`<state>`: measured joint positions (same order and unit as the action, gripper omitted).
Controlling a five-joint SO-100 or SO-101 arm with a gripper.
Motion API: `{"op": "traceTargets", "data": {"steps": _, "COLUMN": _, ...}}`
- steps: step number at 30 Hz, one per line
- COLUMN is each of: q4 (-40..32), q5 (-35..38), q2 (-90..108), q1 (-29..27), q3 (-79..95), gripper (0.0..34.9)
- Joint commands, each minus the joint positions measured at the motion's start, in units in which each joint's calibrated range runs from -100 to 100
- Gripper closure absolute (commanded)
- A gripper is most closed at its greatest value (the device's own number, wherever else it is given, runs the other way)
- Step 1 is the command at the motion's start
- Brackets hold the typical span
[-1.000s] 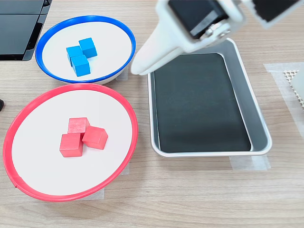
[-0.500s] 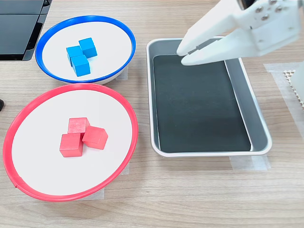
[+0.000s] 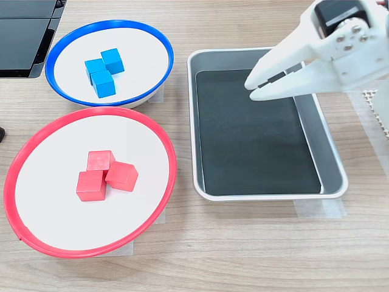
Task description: Relocate any misplaced blocks to their matching dishes.
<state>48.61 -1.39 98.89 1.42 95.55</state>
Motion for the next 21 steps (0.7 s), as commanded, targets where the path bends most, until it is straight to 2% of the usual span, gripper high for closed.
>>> {"op": "traceTargets", "data": {"steps": 1, "q4": 0.4, "q5": 1.2, "q2": 0.1, "q1": -0.3, "q3": 0.6, "gripper": 34.6}}
{"op": "traceTargets", "data": {"steps": 21, "q4": 1.5, "q5": 1.6, "q2": 0.1, "q1": -1.1, "q3": 3.7, "gripper": 34.6}}
